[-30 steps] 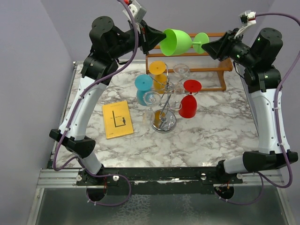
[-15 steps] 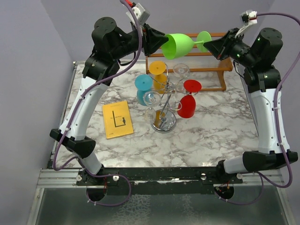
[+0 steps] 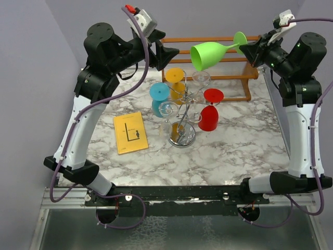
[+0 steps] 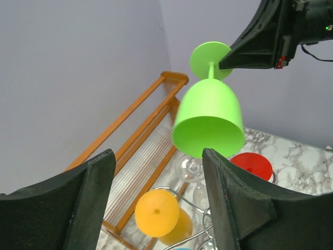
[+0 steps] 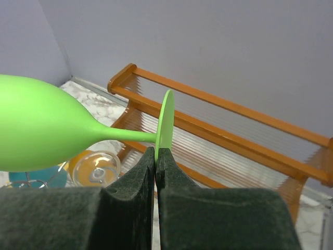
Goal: Place the wine glass upside down on the wine glass rack
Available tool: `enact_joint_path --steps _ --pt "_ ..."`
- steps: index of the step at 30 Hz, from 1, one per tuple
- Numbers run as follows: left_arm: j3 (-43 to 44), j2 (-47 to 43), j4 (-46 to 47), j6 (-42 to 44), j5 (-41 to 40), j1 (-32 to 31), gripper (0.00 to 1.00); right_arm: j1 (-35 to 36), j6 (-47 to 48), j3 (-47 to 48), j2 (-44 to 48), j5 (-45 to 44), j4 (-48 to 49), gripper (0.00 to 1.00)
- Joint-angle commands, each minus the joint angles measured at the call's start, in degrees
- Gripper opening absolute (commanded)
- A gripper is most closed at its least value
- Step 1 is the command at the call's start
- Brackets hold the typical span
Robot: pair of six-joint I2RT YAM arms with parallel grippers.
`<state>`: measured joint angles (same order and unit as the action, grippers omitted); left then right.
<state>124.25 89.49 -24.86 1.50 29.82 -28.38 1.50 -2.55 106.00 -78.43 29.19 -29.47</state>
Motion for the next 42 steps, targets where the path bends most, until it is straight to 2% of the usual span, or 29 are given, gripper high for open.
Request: enact_joint_path --steps 1,6,10,15,18,23,27,32,42 --pt "0.22 -3.46 -1.94 3.01 -4.22 1.31 0.74 0.0 15.48 3.43 2.47 8.53 -5.02 0.01" --pt "-1.02 -4.73 -2.4 3.52 -6.73 2.54 0.81 0.06 30.44 5.59 4.51 14.63 -13.93 0.01" --pt "-1.55 -5.47 -2.64 4.38 -8.08 3.2 0.83 0.04 44.31 7.89 5.33 22.08 -25.64 0.01" --pt "-2.58 -5.97 -2.89 5.77 -8.86 3.72 0.84 0.02 54.05 8.46 6.58 32.34 -37.47 0.01" --pt "-2.94 -5.99 -2.86 6.19 -8.93 4.15 0.84 0.07 58.58 6.87 8.0 35.15 -41.25 0.01" --pt "-3.29 -6.03 -3.22 6.46 -7.93 5.41 0.84 0.08 65.4 4.08 9.67 33.24 -45.02 0.01" --pt "-3.81 -5.99 -3.33 6.45 -7.25 6.68 0.84 1.28 72.75 1.87 9.38 29.17 -45.54 0.01" --pt "-4.38 -6.05 -2.84 6.58 -6.92 8.94 0.84 3.68 80.15 0.36 8.46 28.34 -46.02 0.01" --pt "-7.81 -6.95 -1.52 6.8 -7.57 16.0 0.85 8.96 85.39 -0.6 6.16 23.67 -44.55 0.01"
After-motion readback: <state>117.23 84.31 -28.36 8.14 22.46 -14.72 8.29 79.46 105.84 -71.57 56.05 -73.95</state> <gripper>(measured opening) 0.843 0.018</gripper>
